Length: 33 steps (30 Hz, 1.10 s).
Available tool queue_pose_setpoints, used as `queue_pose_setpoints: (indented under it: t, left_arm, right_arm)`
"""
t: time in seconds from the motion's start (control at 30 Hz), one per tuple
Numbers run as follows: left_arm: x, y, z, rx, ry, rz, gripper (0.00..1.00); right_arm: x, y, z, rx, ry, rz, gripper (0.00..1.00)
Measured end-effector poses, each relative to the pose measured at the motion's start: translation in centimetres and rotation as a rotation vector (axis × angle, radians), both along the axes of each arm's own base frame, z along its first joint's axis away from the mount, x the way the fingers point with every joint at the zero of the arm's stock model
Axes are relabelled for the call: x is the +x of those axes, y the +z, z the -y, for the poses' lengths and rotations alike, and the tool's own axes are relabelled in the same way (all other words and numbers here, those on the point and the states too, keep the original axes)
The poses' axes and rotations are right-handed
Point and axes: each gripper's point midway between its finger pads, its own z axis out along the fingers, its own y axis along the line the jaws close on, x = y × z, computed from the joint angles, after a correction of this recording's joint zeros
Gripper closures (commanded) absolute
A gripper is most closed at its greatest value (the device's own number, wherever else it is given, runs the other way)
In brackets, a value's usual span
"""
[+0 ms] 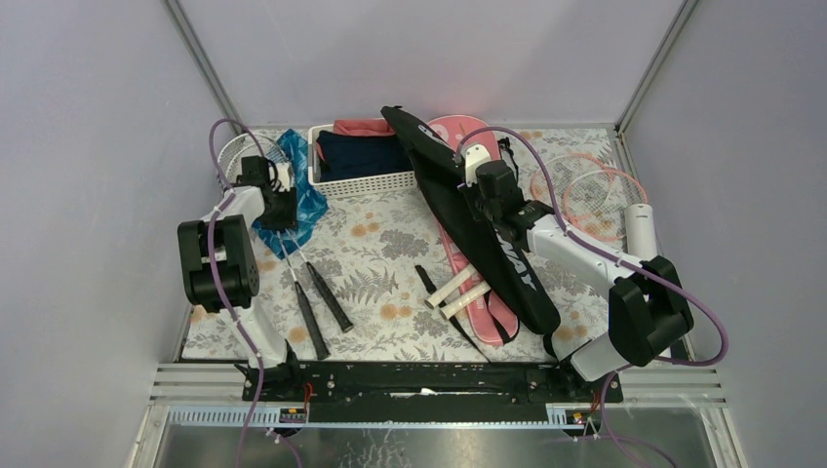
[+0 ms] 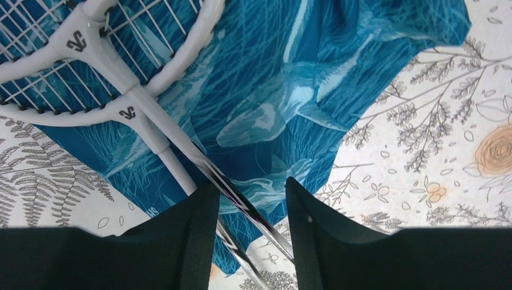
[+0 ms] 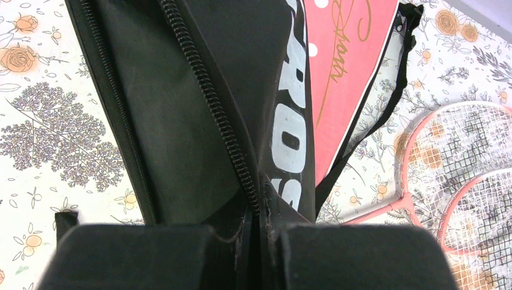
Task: Pack up the badminton gear
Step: Pick up the racket from the center of the board.
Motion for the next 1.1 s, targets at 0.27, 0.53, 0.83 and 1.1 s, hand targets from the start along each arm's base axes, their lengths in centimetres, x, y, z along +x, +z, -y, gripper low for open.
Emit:
queue_pose_setpoints:
  t: [0.27,0.53,0.83,1.1]
  left_arm:
    - [0.8,-0.8,-0.4,-0.034,0.049,-0.004,0.67]
    - [1.4,-0.2,-0.5,-0.048,0.085,0.025,0.94]
    - [2.0,5.3,-0.2,-0.065,0.073,0.163,1.00]
    - [2.9,12.0,1.9,-0.098,-0.067,0.279,1.00]
  right_arm:
    - [0.0,0.0,0.0,0.001,0.001,0.000,1.00]
    - [-0.1,-0.1,-0.3,0.008,0.015,-0.007,1.00]
    - [-0.4,-0.2,-0.3,0.006,0.016,-0.021,1.00]
    - [1.0,1.9,0.9,0.027,-0.114,0.036,1.00]
